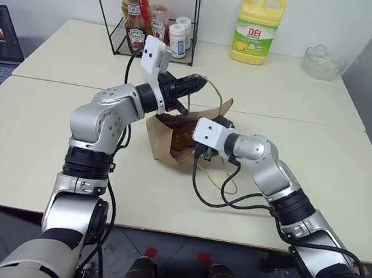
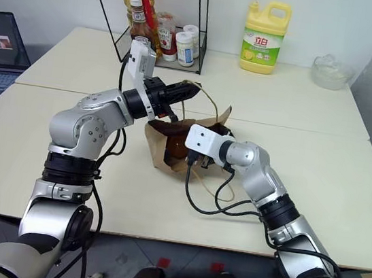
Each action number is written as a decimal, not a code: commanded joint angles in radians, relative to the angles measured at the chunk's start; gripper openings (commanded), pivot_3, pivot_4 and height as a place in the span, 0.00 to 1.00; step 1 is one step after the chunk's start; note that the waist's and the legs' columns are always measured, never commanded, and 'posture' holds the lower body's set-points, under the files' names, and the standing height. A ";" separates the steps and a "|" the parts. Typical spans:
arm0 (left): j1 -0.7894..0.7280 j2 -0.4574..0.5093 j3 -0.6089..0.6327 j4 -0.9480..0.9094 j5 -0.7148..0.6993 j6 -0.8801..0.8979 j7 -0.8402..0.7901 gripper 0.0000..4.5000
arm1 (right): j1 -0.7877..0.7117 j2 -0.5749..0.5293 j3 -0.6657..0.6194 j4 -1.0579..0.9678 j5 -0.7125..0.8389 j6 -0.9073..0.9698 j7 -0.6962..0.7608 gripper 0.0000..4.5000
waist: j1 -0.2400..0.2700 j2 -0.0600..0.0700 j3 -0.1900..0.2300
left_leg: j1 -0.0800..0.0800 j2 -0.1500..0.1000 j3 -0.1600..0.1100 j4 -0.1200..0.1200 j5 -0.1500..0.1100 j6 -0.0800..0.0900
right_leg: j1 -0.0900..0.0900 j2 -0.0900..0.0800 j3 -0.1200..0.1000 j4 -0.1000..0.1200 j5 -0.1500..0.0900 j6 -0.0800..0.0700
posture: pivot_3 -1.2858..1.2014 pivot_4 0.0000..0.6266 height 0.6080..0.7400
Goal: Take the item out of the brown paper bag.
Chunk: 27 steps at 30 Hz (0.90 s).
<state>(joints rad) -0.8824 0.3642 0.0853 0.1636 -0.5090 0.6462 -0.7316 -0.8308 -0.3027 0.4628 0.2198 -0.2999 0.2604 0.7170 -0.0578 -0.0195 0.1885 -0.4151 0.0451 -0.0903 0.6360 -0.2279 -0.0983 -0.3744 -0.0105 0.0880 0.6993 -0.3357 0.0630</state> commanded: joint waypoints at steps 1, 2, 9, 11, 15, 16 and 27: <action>-0.014 0.000 0.010 -0.037 -0.010 -0.018 -0.001 0.00 | -0.006 -0.022 0.015 -0.013 -0.026 -0.046 0.019 0.58 | 0.000 0.000 0.000 | 0.000 0.000 0.000 0.000 0.000 0.000 | 0.000 0.000 0.000 0.000 0.000 0.000 | 0.52 0.24 1.00; -0.014 0.000 0.011 -0.038 -0.010 -0.017 -0.001 0.00 | -0.008 -0.029 0.025 -0.012 -0.037 -0.059 0.025 0.65 | 0.000 0.000 0.000 | 0.000 0.000 0.000 0.000 0.000 0.000 | 0.000 0.000 0.000 0.000 0.000 0.000 | 0.52 0.24 1.00; -0.007 -0.006 0.009 -0.044 -0.011 -0.017 0.001 0.00 | -0.104 -0.080 0.149 0.107 -0.215 -0.291 -0.014 0.98 | -0.001 0.000 0.000 | 0.000 0.000 0.000 0.000 0.000 0.000 | 0.000 0.000 0.000 0.000 0.000 0.000 | 0.52 0.24 1.00; -0.008 -0.008 0.009 -0.044 -0.011 -0.017 0.001 0.00 | -0.143 -0.065 0.161 0.174 -0.246 -0.326 -0.043 0.98 | -0.001 0.000 0.000 | 0.000 0.000 0.000 0.000 0.000 0.000 | 0.000 0.000 0.000 0.000 0.000 0.000 | 0.52 0.24 1.00; -0.008 -0.009 0.010 -0.048 -0.011 -0.016 0.001 0.00 | -0.200 -0.019 0.167 0.311 -0.263 -0.355 -0.056 0.98 | -0.001 0.000 0.000 | 0.000 0.000 0.000 0.000 0.000 0.000 | 0.000 0.000 0.000 0.000 0.000 0.000 | 0.52 0.24 1.00; -0.007 -0.009 0.010 -0.049 -0.011 -0.016 0.001 0.00 | -0.209 -0.010 0.167 0.338 -0.265 -0.361 -0.055 0.98 | -0.001 0.000 0.000 | 0.000 0.000 0.000 0.000 0.000 0.000 | 0.000 0.000 0.000 0.000 0.000 0.000 | 0.52 0.24 1.00; 0.002 -0.004 0.015 -0.065 -0.012 -0.011 0.005 0.00 | -0.237 -0.001 0.151 0.447 -0.277 -0.435 -0.060 0.70 | -0.002 0.000 0.000 | 0.000 0.000 0.000 0.000 0.000 0.000 | 0.000 0.000 0.000 0.000 0.000 0.000 | 0.52 0.24 1.00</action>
<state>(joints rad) -0.8764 0.3538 0.0849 0.1428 -0.5091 0.6462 -0.7295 -1.0561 -0.2852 0.6391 0.6721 -0.5675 -0.1656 0.6656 -0.0600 -0.0195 0.1885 -0.4147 0.0453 -0.0905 0.6364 -0.2277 -0.0985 -0.3742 -0.0106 0.0880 0.6997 -0.3356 0.0630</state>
